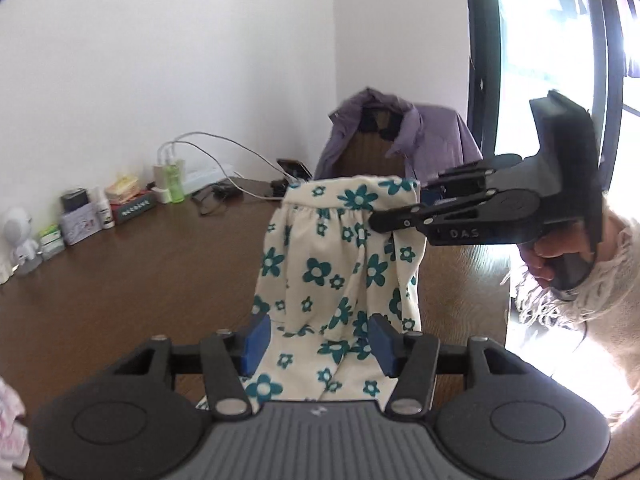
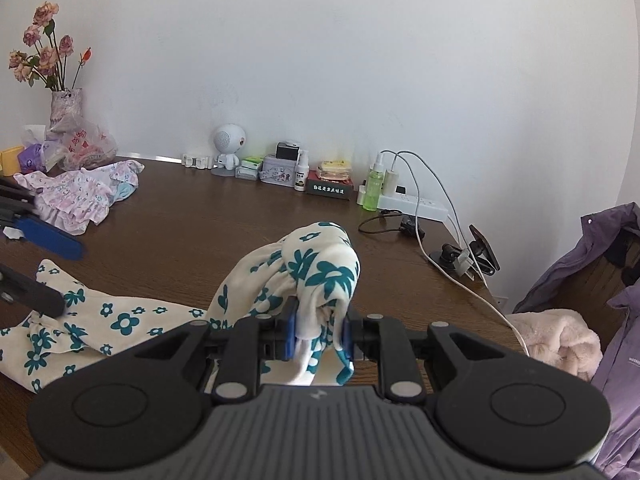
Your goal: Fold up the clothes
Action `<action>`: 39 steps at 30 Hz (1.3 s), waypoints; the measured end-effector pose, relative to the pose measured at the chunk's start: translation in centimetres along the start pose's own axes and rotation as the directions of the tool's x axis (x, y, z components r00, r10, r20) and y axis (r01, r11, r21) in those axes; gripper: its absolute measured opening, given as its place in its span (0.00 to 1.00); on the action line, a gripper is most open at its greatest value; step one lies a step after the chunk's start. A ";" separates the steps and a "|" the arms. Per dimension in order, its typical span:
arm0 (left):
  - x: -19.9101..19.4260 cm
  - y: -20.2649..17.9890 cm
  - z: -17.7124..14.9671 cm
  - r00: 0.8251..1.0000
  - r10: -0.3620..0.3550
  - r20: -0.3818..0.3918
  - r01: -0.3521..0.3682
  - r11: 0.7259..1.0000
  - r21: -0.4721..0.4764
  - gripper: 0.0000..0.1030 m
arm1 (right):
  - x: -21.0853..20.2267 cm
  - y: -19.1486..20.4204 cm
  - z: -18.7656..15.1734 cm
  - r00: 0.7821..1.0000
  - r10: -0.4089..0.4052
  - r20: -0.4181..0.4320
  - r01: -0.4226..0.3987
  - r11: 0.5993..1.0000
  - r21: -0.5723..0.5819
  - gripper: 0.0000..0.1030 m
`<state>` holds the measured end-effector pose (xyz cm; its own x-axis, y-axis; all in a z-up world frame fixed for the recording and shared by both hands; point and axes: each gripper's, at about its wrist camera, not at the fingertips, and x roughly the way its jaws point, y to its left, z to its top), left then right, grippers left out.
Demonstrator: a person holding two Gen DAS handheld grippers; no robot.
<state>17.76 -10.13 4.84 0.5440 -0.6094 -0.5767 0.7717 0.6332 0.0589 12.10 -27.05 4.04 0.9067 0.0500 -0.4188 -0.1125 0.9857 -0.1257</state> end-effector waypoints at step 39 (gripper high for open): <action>-2.1 6.6 -6.4 0.998 0.054 0.032 -0.040 0.938 -0.345 0.21 | -3.9 16.1 -2.2 0.939 0.333 -0.089 -0.325 0.768 -0.552 0.39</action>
<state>19.60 -1.63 1.18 0.5949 -0.5892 -0.5467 0.5884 0.7826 -0.2031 5.80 -11.73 1.65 0.7772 0.3608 -0.5155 -0.6055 0.6515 -0.4570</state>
